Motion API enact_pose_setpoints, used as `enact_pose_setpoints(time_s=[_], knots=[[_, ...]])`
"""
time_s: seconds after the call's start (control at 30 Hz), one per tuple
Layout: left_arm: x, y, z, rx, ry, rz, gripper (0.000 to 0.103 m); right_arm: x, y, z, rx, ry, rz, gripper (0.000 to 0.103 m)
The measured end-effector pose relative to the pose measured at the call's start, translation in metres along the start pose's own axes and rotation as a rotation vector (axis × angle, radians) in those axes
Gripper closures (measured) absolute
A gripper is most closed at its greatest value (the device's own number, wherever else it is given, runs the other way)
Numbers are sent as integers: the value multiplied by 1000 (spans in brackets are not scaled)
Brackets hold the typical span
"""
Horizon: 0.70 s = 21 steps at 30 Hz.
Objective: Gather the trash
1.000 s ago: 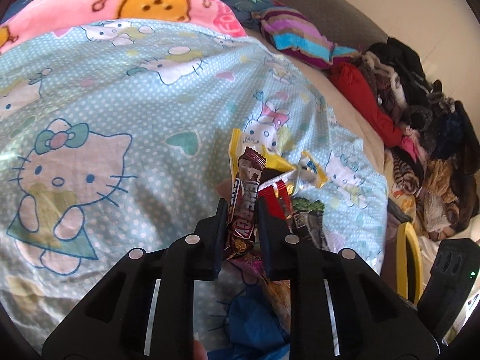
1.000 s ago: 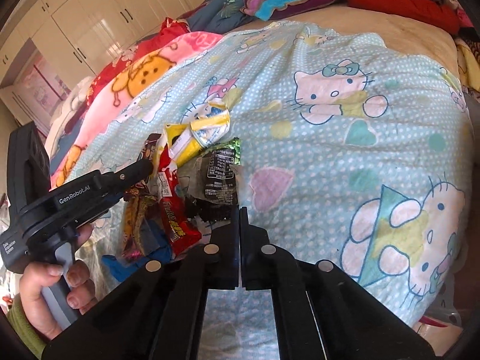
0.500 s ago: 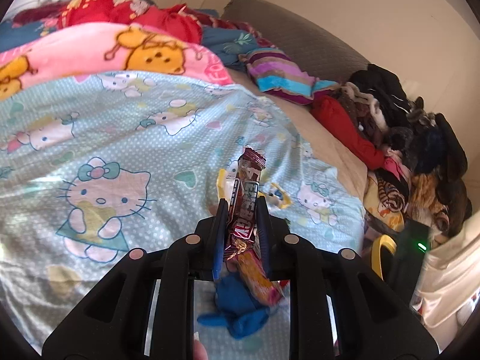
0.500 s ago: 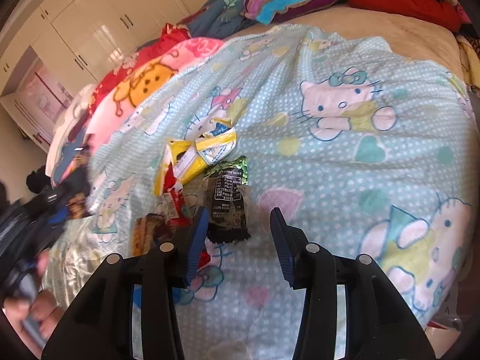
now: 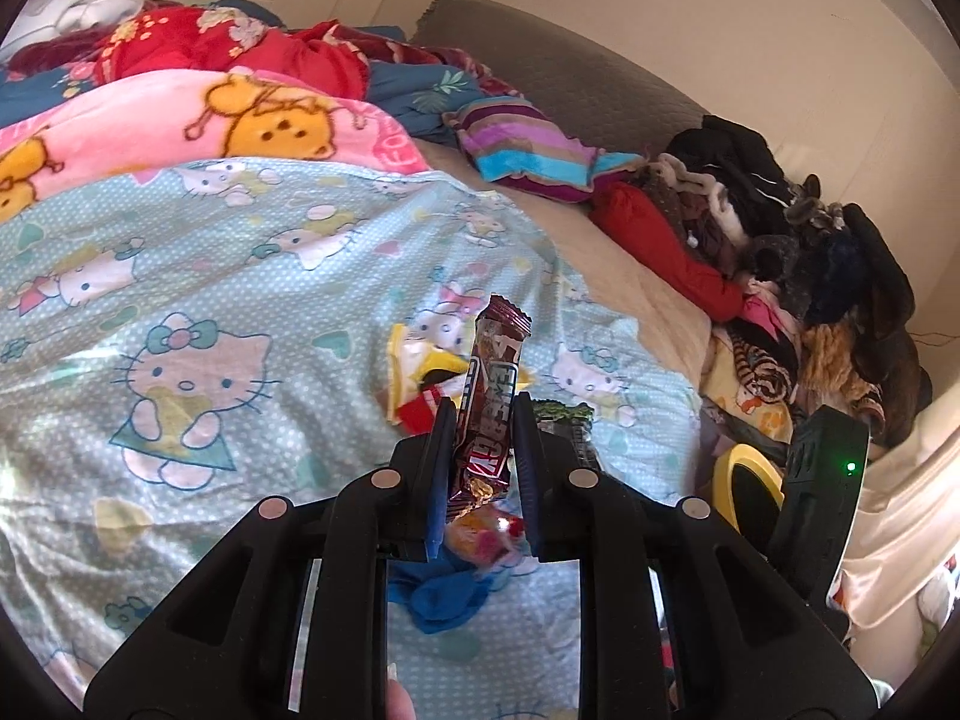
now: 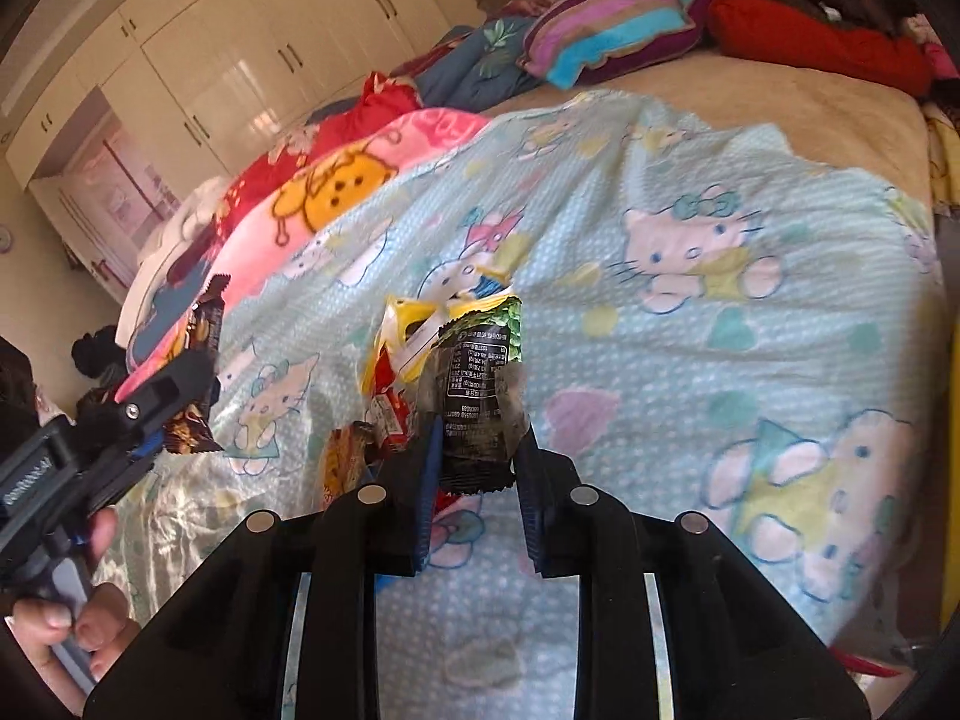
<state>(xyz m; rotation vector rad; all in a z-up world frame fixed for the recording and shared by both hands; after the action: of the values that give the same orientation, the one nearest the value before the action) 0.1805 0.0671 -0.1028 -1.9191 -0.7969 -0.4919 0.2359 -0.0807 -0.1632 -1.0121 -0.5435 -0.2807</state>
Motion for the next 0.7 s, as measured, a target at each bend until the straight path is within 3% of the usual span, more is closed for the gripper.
enact_pose_setpoints(time_s=[0.7], knots=[[-10,-6,-66,-74,91,-3,89,4,-98,-32,-34,33,-136,80]])
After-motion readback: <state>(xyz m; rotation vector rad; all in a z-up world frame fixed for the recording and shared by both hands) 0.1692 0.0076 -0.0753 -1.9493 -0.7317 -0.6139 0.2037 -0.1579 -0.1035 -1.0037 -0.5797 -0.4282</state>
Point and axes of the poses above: each gripper's, at about its wrist camera, not at the fingertips, and y roughly the way its jaws point, z to its left, x to its top, the point moved 8 cm from there along y, roughly the way its jaws point, and after that the axes turned 5 degrees about z, right-handed, at the moved point
